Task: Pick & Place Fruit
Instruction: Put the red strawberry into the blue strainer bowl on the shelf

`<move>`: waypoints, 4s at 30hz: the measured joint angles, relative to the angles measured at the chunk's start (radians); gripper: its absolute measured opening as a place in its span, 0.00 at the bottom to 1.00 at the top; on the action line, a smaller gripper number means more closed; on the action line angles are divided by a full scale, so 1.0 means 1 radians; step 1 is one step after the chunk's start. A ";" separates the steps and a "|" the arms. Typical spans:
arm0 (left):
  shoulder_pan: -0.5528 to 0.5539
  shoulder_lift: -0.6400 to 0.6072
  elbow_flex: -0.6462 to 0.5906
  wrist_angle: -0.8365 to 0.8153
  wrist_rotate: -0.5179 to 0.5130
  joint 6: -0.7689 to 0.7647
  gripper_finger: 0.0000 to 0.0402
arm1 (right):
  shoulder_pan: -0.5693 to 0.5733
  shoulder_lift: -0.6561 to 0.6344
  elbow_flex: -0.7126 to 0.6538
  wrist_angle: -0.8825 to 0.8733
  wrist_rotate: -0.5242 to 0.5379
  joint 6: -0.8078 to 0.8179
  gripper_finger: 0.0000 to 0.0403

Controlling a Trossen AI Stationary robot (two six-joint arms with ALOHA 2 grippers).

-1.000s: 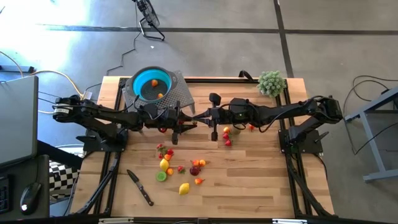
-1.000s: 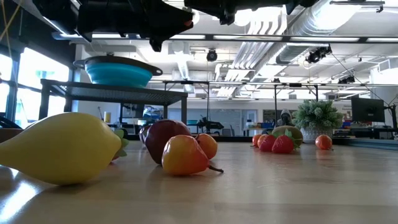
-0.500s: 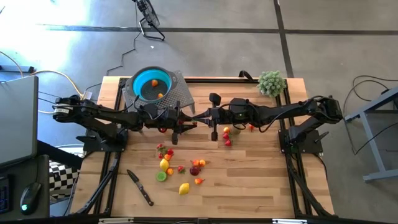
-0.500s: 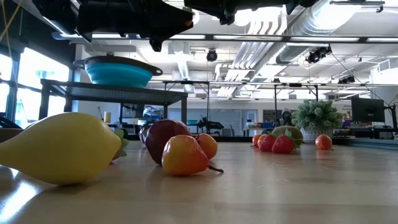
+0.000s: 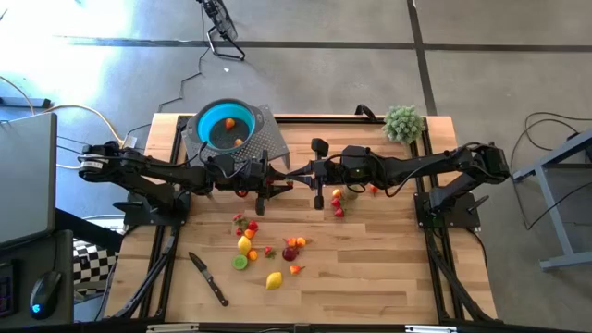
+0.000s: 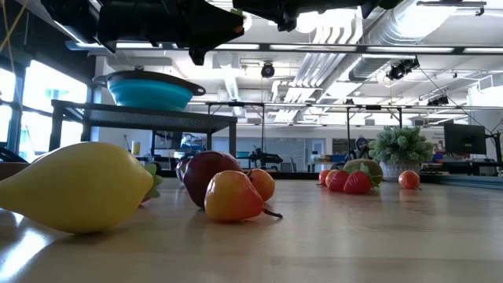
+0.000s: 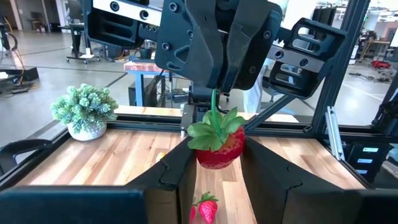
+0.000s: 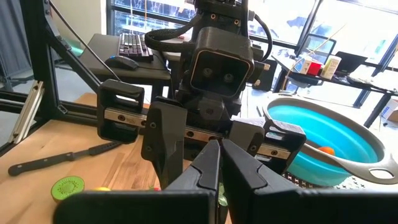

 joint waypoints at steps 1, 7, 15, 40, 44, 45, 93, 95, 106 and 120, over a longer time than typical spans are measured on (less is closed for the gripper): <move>0.000 0.000 0.000 0.000 0.000 -0.002 0.28 | 0.000 0.000 0.000 0.000 0.000 0.000 0.01; 0.000 0.000 0.000 0.002 0.000 -0.005 0.32 | 0.000 0.000 0.000 -0.001 -0.001 0.000 0.01; 0.000 0.000 0.000 0.003 0.000 -0.004 0.43 | 0.000 0.000 0.000 -0.002 -0.003 0.000 0.01; 0.000 0.000 0.000 0.008 0.106 0.006 0.44 | 0.000 0.000 0.000 -0.001 -0.065 0.000 0.01; 0.000 0.000 0.000 0.008 0.116 0.006 0.44 | 0.000 0.000 0.000 0.001 -0.115 0.000 0.01; 0.000 0.000 0.000 0.008 0.117 0.005 0.44 | 0.000 0.000 0.000 0.002 -0.116 0.000 0.01; 0.000 0.106 0.001 0.203 0.247 -0.023 0.44 | 0.000 0.000 0.000 0.042 -0.229 0.009 0.01; 0.000 0.106 0.001 0.204 0.247 -0.022 0.44 | 0.000 0.000 0.000 0.038 -0.249 0.011 0.01; 0.000 0.106 0.001 0.219 0.269 -0.022 0.41 | 0.000 0.000 0.000 0.014 -0.266 0.011 0.01; 0.000 0.106 0.001 0.212 0.268 -0.022 0.25 | 0.000 0.000 0.000 0.016 -0.266 0.011 0.01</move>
